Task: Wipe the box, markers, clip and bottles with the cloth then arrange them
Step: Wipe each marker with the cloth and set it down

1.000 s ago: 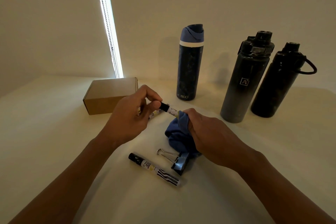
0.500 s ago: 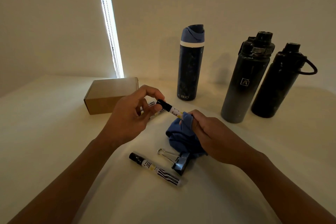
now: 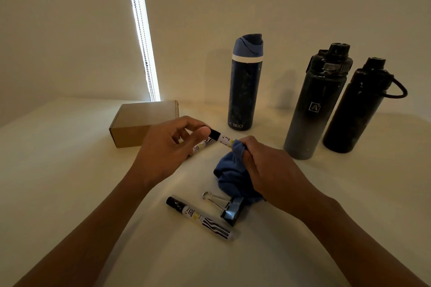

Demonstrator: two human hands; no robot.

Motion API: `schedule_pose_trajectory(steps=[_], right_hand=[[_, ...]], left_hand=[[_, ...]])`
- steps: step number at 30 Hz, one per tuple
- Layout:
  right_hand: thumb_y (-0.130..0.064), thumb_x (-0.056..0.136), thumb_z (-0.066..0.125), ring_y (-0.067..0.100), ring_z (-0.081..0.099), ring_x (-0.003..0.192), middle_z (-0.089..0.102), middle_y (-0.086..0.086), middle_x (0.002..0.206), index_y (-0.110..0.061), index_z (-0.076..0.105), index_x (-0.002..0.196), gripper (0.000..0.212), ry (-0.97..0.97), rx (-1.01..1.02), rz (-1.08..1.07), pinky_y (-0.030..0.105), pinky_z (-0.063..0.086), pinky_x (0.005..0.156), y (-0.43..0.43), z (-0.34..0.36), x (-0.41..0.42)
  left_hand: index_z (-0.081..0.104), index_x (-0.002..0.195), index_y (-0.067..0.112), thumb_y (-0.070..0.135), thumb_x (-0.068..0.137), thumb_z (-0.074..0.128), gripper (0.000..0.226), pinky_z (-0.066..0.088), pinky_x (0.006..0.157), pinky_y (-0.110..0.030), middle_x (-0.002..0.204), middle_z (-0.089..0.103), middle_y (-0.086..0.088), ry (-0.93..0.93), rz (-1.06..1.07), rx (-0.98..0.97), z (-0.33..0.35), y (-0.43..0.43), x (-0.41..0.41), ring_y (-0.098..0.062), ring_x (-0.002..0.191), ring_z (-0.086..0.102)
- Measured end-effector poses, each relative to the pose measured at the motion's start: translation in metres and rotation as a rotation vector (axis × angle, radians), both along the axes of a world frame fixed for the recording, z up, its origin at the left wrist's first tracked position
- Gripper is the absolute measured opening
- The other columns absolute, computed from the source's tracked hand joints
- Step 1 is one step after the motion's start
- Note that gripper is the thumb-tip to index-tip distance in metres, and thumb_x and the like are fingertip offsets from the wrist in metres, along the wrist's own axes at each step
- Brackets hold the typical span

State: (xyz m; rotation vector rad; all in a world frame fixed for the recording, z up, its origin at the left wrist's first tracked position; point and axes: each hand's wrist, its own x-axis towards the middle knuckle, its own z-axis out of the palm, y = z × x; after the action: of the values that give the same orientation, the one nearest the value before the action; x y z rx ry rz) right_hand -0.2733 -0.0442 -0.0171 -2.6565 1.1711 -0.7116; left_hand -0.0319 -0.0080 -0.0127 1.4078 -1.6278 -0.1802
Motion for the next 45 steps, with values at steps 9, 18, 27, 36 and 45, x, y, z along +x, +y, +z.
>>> schedule_pose_trajectory(steps=[9,18,27,36,45], right_hand=[[-0.040,0.107,0.032,0.008,0.057,0.071,0.061,-0.006,0.086,-0.035,0.050,0.111,0.019,-0.081,0.281,0.035,0.024,0.052,0.070,-0.010,-0.006,-0.002],[-0.032,0.108,0.032,0.005,0.058,0.066,0.059,-0.007,0.086,-0.029,0.051,0.100,0.021,-0.103,0.420,0.055,0.015,0.046,0.058,-0.019,-0.001,-0.009],[-0.029,0.104,0.046,0.003,0.066,0.097,0.068,-0.014,0.103,-0.034,0.063,0.117,0.023,-0.332,0.245,0.118,0.028,0.058,0.082,-0.028,-0.002,-0.025],[-0.025,0.103,0.052,0.002,0.066,0.096,0.067,-0.017,0.100,-0.036,0.060,0.112,0.017,-0.552,0.227,-0.050,0.019,0.056,0.077,-0.037,-0.009,-0.027],[-0.034,0.101,0.053,0.002,0.067,0.085,0.070,-0.014,0.090,-0.032,0.063,0.112,0.015,-0.441,0.154,-0.067,0.022,0.056,0.075,-0.027,-0.016,-0.016]], left_hand=[[0.073,0.109,0.028,0.047,0.094,0.064,0.026,0.063,0.079,-0.038,0.088,0.075,0.017,-0.012,-0.054,0.024,-0.002,-0.003,-0.001,-0.007,0.077,0.074],[0.072,0.118,0.028,0.045,0.095,0.064,0.030,0.063,0.074,-0.027,0.097,0.077,0.014,0.057,-0.047,0.014,-0.004,-0.004,0.018,-0.009,0.078,0.075],[0.075,0.112,0.040,0.039,0.093,0.074,0.019,0.060,0.079,-0.041,0.101,0.072,0.013,-0.130,-0.045,0.040,-0.008,-0.006,0.037,-0.018,0.086,0.068],[0.077,0.102,0.041,0.043,0.089,0.079,0.013,0.057,0.066,-0.029,0.085,0.072,0.018,-0.207,0.039,-0.015,-0.015,-0.008,0.045,-0.009,0.077,0.067],[0.056,0.066,0.047,0.066,0.075,0.082,0.033,0.047,0.058,-0.024,0.081,0.071,0.024,-0.459,0.178,0.162,-0.032,-0.013,0.045,0.005,0.073,0.062]])
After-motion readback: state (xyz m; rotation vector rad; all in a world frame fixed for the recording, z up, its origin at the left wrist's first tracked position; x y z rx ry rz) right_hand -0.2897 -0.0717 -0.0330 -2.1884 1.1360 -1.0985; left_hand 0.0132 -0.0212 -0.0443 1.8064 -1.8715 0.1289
